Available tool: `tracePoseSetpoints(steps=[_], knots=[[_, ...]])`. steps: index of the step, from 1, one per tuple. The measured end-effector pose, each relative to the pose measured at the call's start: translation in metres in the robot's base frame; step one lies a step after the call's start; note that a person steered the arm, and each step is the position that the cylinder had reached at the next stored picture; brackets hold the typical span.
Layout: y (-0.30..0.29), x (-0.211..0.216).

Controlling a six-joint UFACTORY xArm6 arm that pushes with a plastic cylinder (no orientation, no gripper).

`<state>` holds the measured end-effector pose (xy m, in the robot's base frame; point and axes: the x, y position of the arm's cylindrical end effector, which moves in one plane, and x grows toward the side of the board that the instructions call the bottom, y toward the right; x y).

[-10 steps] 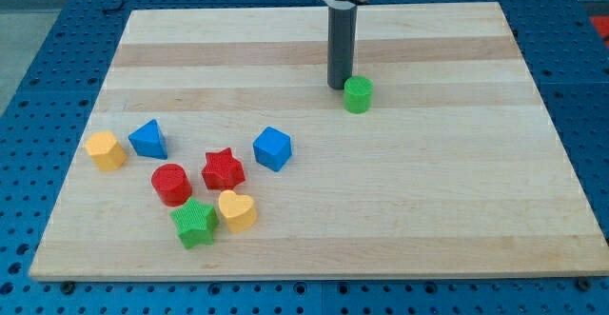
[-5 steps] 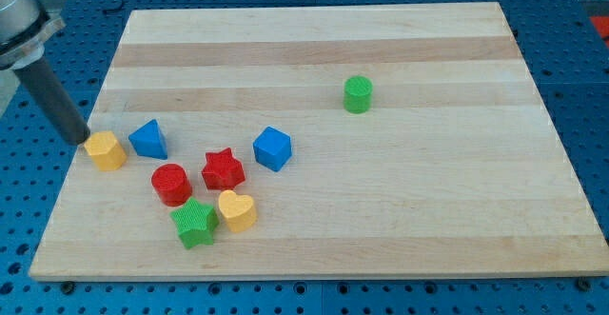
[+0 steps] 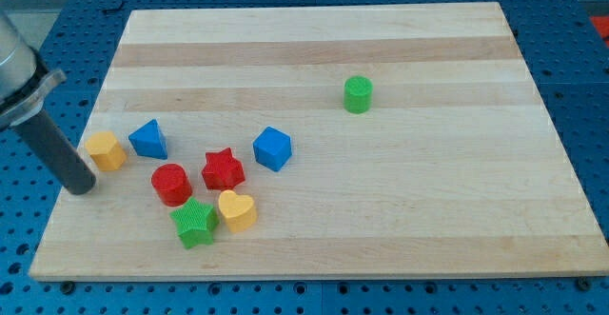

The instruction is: Slide yellow hexagon slightly up and right

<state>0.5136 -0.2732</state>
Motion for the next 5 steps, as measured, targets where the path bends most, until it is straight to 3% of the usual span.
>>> tracePoseSetpoints(steps=[3, 5], knots=[[0.021, -0.072], [0.01, -0.076]])
